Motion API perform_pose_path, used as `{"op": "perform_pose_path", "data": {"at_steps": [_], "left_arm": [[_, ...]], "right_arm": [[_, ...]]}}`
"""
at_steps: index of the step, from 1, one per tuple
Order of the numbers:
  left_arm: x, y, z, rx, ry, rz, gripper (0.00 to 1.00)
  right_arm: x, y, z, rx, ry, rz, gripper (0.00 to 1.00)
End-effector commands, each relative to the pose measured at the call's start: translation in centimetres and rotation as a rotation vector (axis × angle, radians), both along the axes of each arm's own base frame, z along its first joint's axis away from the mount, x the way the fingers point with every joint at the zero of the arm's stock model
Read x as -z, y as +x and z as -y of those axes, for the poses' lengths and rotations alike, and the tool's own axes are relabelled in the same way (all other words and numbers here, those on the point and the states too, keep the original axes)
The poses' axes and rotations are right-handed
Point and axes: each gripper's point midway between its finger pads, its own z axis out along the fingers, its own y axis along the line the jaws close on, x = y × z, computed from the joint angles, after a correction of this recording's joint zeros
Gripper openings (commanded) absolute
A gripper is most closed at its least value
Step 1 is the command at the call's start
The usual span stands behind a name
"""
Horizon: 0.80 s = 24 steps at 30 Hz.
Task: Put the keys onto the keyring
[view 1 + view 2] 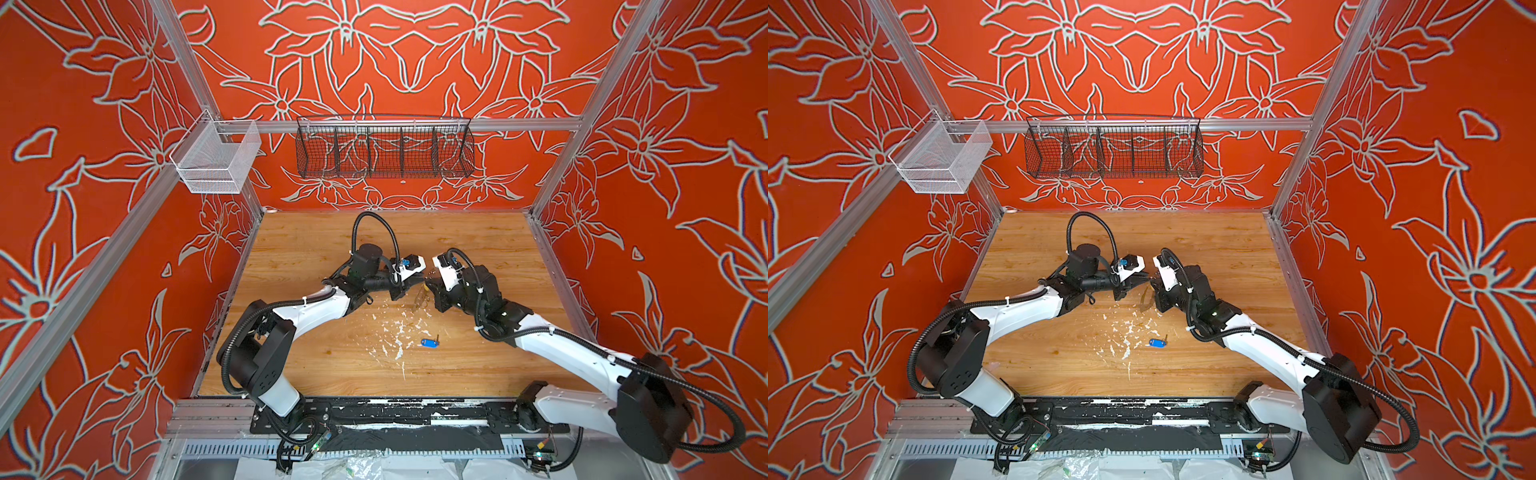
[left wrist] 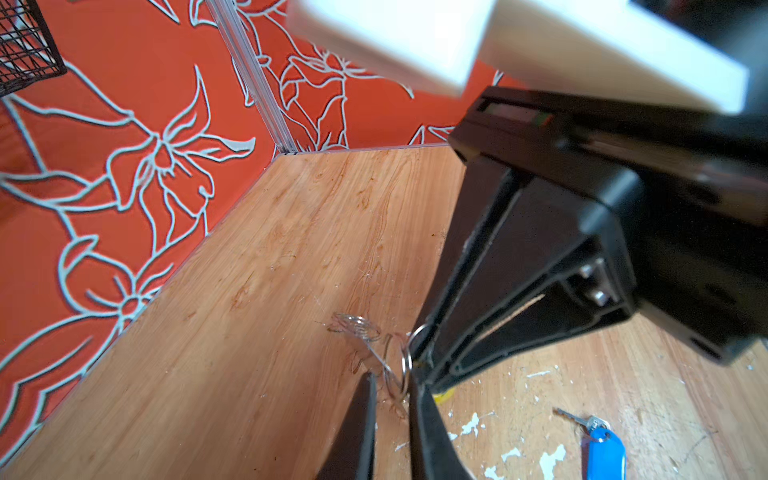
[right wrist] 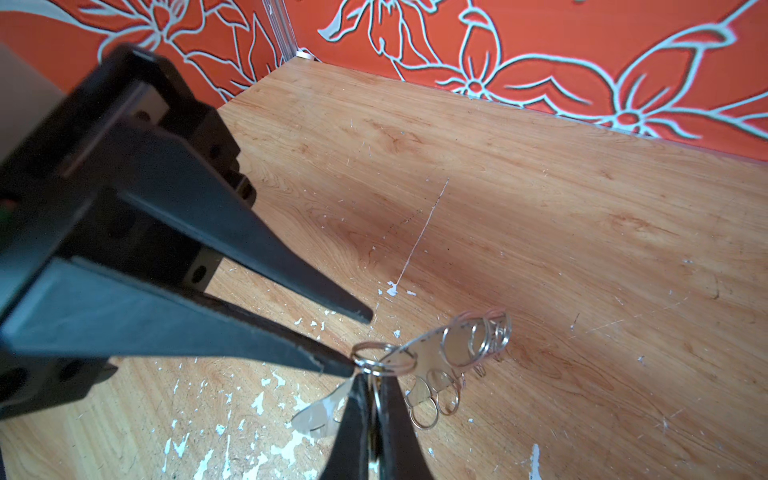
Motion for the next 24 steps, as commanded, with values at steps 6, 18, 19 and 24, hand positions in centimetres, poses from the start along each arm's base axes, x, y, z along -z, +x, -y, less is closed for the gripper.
{"op": "perform_pose_path", "data": {"at_steps": [6, 18, 19, 24], "left_arm": [[0.0, -0.2, 0.4, 0.049, -0.001, 0.011, 0.19], [0.3, -0.4, 1.1, 0.103, -0.006, 0.002, 0.06], [0.3, -0.4, 1.1, 0.106, -0.007, 0.002, 0.0], [0.5, -0.3, 1.3, 0.106, -0.017, 0.0, 0.0]], "right_arm": [[-2.2, -0.8, -0.9, -0.06, 0.04, 0.039, 0.0], [-2.1, -0.8, -1.0, -0.063, 0.041, 0.039, 0.0], [-2.2, -0.8, -0.9, -0.063, 0.042, 0.04, 0.0], [-1.9, -0.4, -0.7, -0.027, 0.054, 0.027, 0.0]]}}
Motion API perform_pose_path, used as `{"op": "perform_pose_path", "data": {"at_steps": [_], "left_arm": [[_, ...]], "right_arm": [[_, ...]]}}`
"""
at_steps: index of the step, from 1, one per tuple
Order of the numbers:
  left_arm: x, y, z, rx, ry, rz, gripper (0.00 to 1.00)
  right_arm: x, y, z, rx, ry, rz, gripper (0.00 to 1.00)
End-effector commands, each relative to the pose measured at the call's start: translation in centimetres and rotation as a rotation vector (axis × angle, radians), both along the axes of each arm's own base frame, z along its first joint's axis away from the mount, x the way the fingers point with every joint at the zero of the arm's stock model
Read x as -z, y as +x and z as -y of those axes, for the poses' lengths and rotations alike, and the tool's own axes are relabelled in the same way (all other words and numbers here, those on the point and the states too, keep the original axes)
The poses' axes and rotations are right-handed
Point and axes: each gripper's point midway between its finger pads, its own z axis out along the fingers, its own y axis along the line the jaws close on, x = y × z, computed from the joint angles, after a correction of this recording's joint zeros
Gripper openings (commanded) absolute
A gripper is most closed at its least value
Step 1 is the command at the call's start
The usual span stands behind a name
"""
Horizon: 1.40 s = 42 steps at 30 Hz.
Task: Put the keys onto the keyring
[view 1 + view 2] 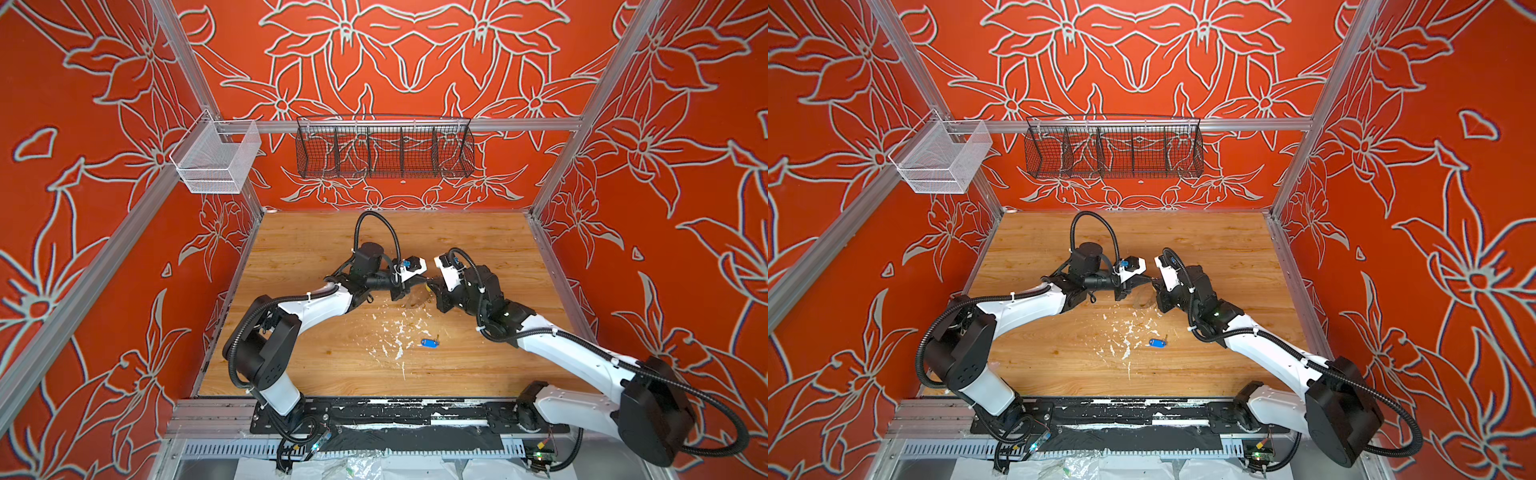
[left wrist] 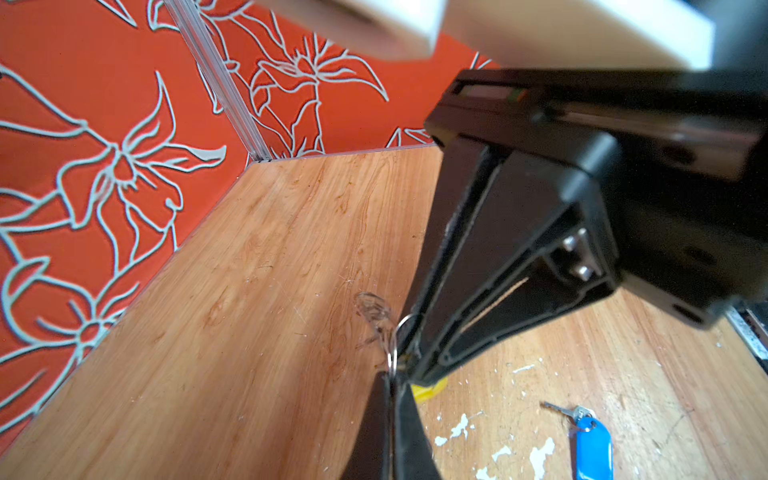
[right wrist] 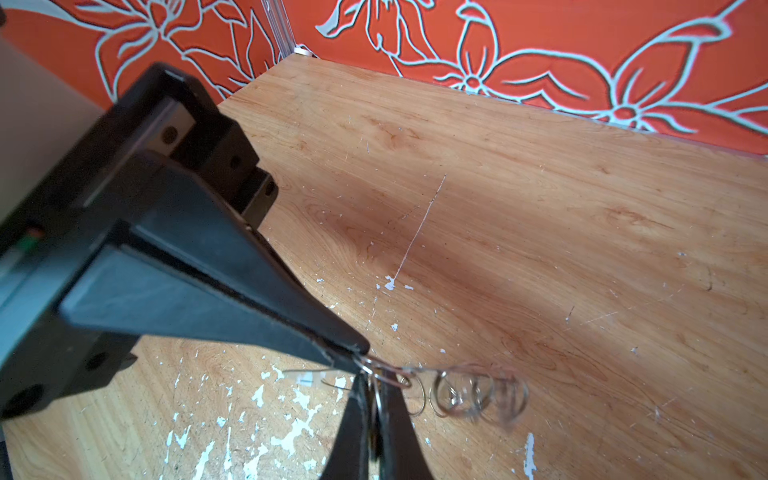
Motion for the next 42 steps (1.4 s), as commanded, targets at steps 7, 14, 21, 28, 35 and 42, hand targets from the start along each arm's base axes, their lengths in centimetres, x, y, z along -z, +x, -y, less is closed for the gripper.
{"op": "perform_pose_path", "data": {"at_steps": [7, 14, 21, 28, 35, 42], "left_arm": [[0.1, 1.0, -0.4, -0.022, -0.066, 0.011, 0.0], [0.8, 0.9, -0.8, -0.027, -0.077, 0.018, 0.0], [1.8, 0.8, -0.9, -0.035, -0.086, 0.021, 0.0], [2.2, 1.1, -1.0, -0.056, -0.089, 0.006, 0.01], [1.2, 1.0, -1.0, -0.056, -0.075, -0.009, 0.18], [0.2, 0.4, -0.7, -0.036, -0.066, -0.012, 0.19]], "right_arm": [[-0.3, 0.7, 0.7, 0.061, 0.089, -0.015, 0.0], [1.8, 0.9, 2.0, 0.105, 0.127, -0.084, 0.0], [2.4, 1.1, 3.0, 0.157, 0.134, -0.099, 0.0], [2.0, 0.7, 2.1, 0.091, 0.18, -0.102, 0.0], [-0.1, 0.2, 1.9, 0.054, 0.174, -0.048, 0.0], [-1.7, 0.0, 1.4, 0.028, 0.155, -0.014, 0.0]]}}
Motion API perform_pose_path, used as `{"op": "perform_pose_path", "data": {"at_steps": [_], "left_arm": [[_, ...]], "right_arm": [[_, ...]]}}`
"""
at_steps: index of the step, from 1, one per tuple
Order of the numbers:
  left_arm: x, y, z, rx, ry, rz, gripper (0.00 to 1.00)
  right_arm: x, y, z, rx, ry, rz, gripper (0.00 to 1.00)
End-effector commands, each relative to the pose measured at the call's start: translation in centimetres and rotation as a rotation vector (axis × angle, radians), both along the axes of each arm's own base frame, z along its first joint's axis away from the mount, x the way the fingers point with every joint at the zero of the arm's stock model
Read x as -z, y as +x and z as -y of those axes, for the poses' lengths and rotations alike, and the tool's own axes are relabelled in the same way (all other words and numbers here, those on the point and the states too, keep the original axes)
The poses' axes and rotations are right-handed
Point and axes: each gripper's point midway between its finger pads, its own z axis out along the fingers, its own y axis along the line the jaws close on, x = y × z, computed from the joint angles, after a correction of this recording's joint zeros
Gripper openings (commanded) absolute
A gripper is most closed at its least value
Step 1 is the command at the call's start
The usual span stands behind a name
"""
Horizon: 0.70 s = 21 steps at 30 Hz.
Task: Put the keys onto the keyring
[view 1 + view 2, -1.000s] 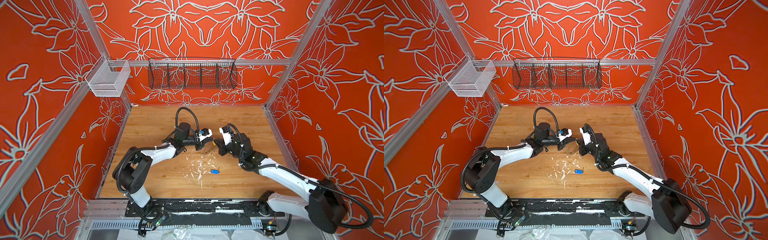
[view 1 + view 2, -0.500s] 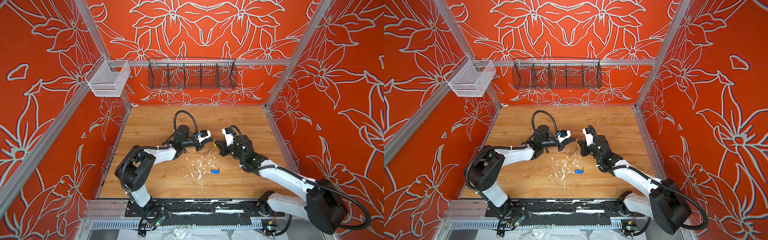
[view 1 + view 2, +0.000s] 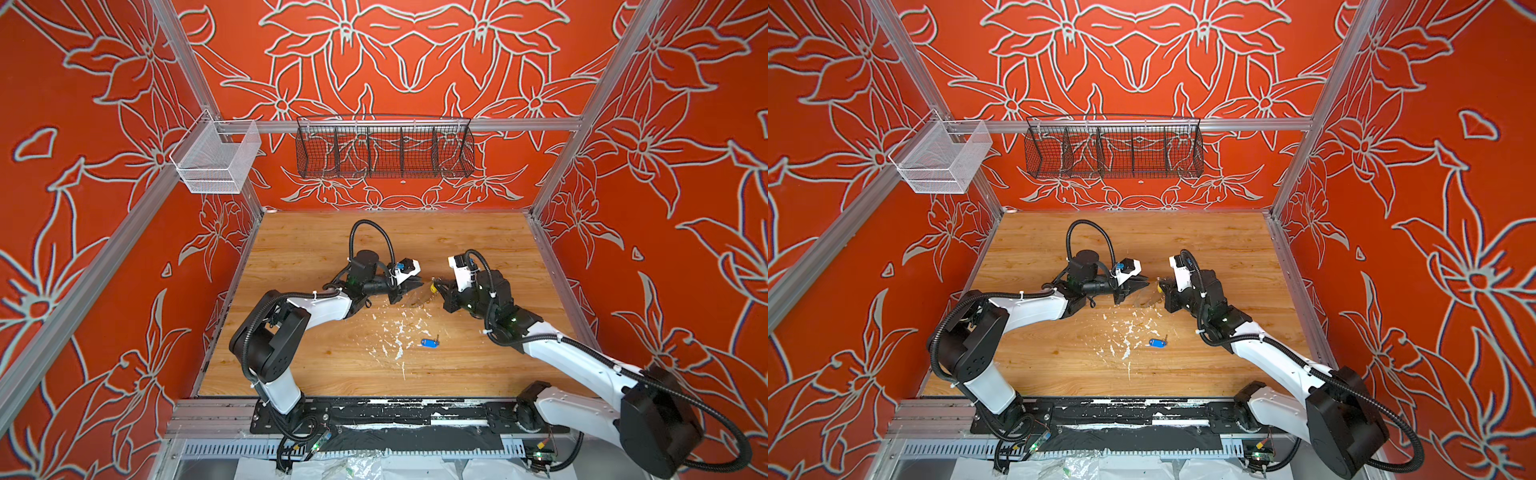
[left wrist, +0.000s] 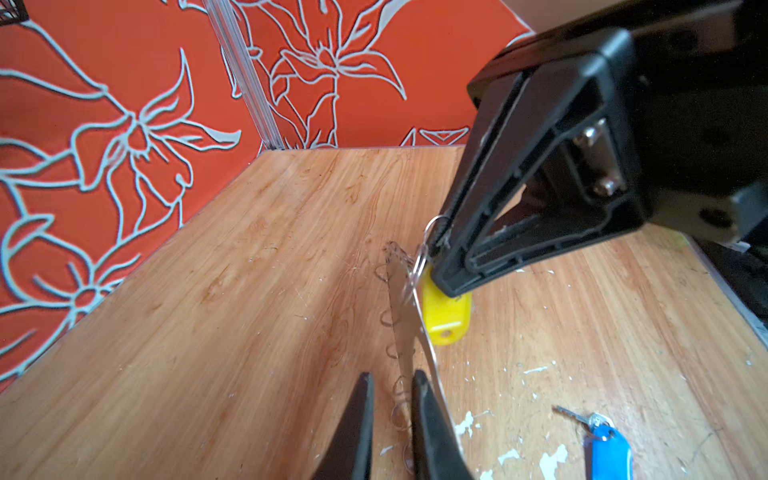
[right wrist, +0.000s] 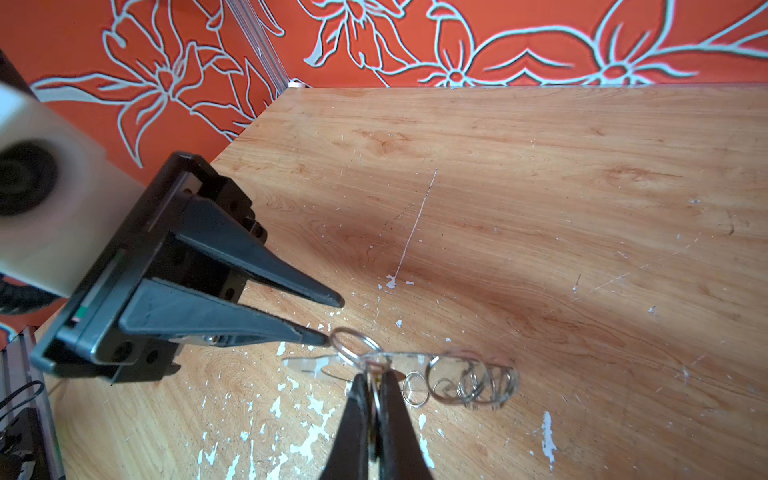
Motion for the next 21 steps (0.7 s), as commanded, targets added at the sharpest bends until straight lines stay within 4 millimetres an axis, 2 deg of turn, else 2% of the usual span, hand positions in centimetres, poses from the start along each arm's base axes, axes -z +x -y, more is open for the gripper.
{"op": "perform_pose_path", "data": {"at_steps": [1, 11, 21], "left_arm": [[-2.2, -0.3, 0.3, 0.022, -0.008, 0.037, 0.19], [-3.6, -0.8, 0.4, 0.037, 0.002, 0.059, 0.19], [-4.2, -2.8, 0.8, 0.083, 0.011, 0.091, 0.23]], "right_arm": [[-2.4, -0.1, -0.7, -0.036, 0.002, 0.057, 0.0], [-3.6, -0.7, -2.1, -0.098, -0.011, 0.085, 0.0], [-3.7, -0.4, -2.7, -0.104, -0.017, 0.089, 0.0]]}}
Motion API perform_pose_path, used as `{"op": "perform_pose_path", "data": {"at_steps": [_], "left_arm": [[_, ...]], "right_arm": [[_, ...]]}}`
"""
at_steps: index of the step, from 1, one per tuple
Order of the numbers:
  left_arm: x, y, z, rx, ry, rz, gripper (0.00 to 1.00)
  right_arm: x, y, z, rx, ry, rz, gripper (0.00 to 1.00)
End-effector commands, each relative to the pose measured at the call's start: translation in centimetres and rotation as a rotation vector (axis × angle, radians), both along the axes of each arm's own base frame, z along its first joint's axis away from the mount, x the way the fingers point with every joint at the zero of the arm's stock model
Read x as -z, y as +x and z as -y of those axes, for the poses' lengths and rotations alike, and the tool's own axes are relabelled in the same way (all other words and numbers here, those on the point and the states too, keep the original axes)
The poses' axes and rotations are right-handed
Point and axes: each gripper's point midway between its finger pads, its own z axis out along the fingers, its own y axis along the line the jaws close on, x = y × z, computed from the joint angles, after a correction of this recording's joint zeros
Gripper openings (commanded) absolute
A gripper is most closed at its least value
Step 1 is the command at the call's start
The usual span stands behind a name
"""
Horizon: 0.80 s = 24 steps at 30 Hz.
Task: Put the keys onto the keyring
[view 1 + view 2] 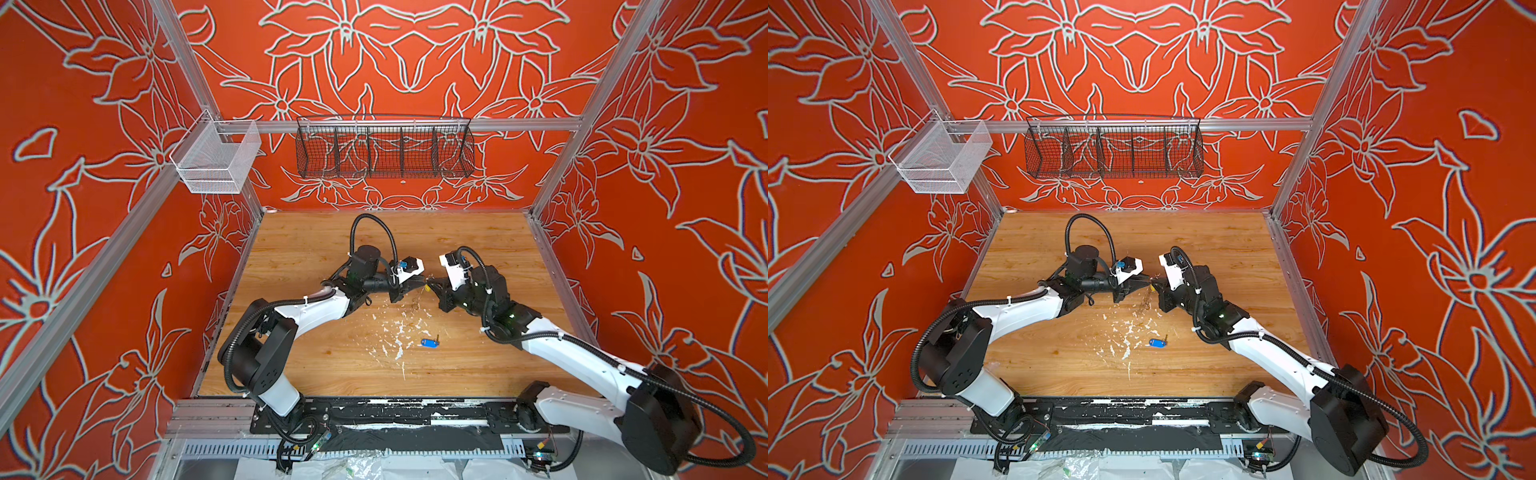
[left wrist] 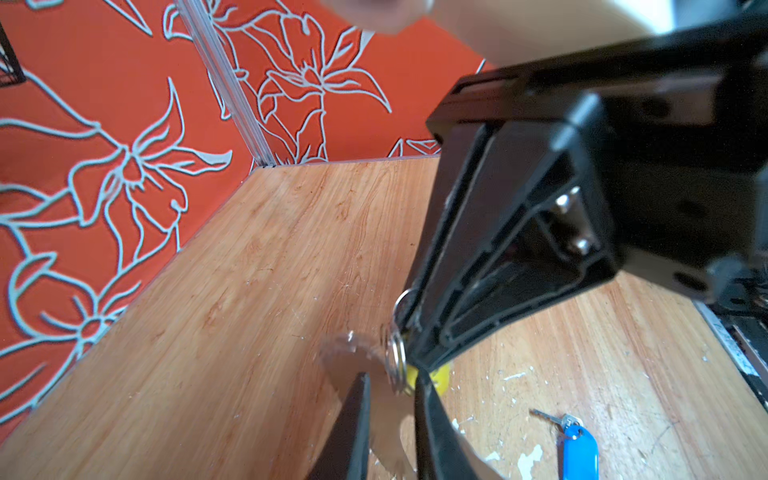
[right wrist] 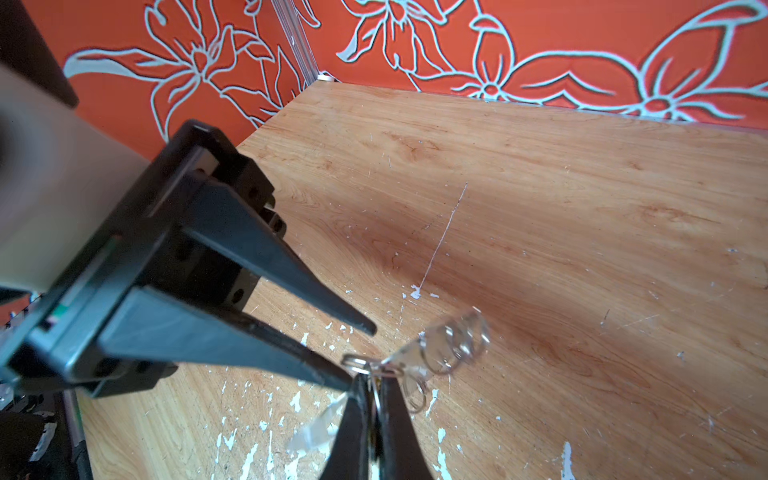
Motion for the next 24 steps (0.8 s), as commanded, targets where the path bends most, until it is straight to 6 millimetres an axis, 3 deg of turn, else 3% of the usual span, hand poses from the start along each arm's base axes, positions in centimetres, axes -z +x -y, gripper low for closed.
{"op": "perform_pose_path", "data": {"at_steps": [1, 13, 15, 20, 24], "left_arm": [[-0.9, -1.0, 0.1, 0.031, -0.001, 0.038, 0.23], [-0.5, 0.3, 0.3, -0.009, 0.01, 0.018, 0.21], [-0.3, 0.4, 0.4, -0.007, 0.014, 0.018, 0.18], [-0.3, 0.2, 0.3, -0.002, 0.016, 0.023, 0.0], [0.0, 0.1, 0.3, 0.004, 0.023, 0.02, 0.0]], "right_arm": [[-1.8, 0.3, -0.6, -0.017, 0.019, 0.047, 0.0], [-1.5, -0.2, -1.0, -0.046, 0.024, 0.046, 0.0], [-1.6, -0.2, -1.1, -0.048, 0.027, 0.051, 0.0], [-1.5, 0.1, -0.5, -0.008, 0.017, 0.051, 0.0], [-1.0, 0.5, -0.2, 0.017, 0.02, 0.047, 0.0]]}}
